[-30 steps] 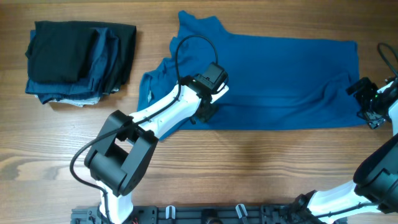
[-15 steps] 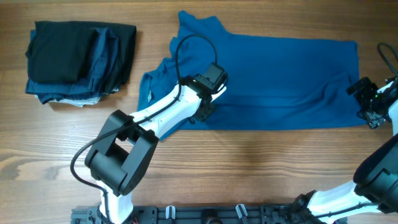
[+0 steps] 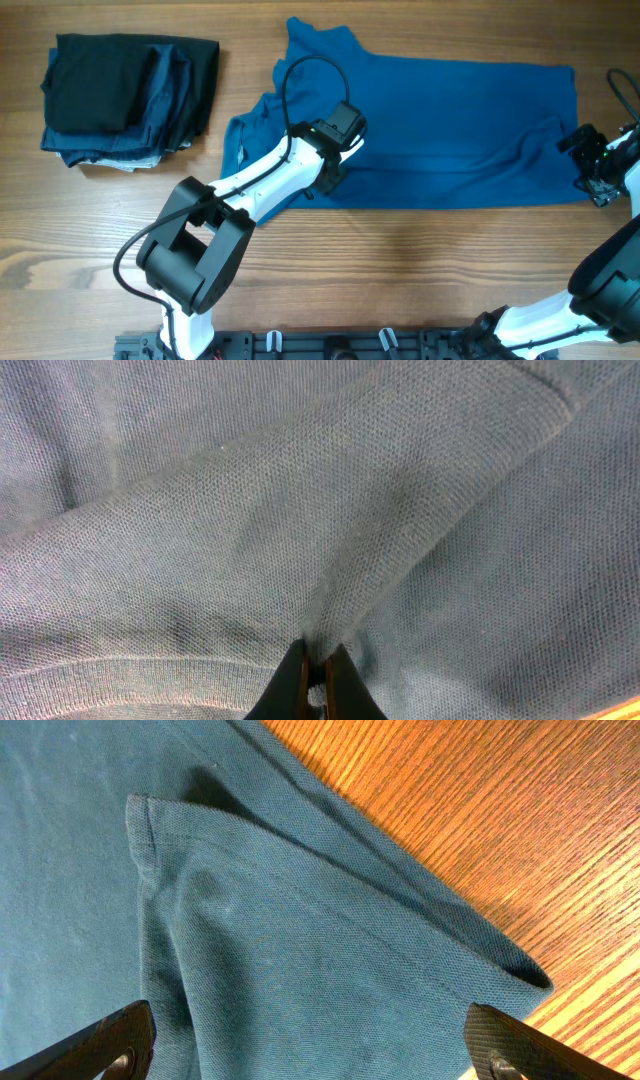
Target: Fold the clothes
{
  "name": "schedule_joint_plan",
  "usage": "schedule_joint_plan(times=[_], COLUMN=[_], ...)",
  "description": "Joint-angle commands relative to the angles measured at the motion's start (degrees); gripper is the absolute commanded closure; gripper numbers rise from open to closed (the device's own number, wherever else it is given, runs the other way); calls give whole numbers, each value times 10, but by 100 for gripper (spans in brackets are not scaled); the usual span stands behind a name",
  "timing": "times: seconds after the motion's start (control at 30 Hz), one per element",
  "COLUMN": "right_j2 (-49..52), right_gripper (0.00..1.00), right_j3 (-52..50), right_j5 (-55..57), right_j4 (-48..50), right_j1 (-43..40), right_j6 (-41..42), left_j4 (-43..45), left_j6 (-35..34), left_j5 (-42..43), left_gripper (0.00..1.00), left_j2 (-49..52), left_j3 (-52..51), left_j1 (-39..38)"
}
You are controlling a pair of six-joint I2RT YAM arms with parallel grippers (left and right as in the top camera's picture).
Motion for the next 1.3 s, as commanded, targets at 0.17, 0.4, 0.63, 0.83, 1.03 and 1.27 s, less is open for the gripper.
schedule_joint_plan(times=[0.17, 0.4, 0.63, 0.83, 1.03, 1.27], right_j2=[-10, -10, -10, -10, -10, -10], right_gripper=[0, 0, 0, 1, 0, 0], right_j3=[10, 10, 10, 10, 10, 10], right_j5=[12, 12, 12, 12, 12, 12], right_j4=[2, 2, 2, 2, 2, 2], right_j1=[0, 0, 0, 0, 0, 0], right_j6=[-6, -6, -6, -6, -6, -6], left_j4=[89, 191, 229, 239, 253, 134], left_j6=[-2, -1, -2, -33, -165, -292], left_j5=[-91, -152, -93, -54, -69, -61], left_gripper=[96, 91, 80, 72, 69, 57], left_j2=[8, 8, 9, 31, 7, -73], left_j3=[1, 1, 0, 0, 31, 90], left_j1=[0, 2, 22, 51, 86, 123])
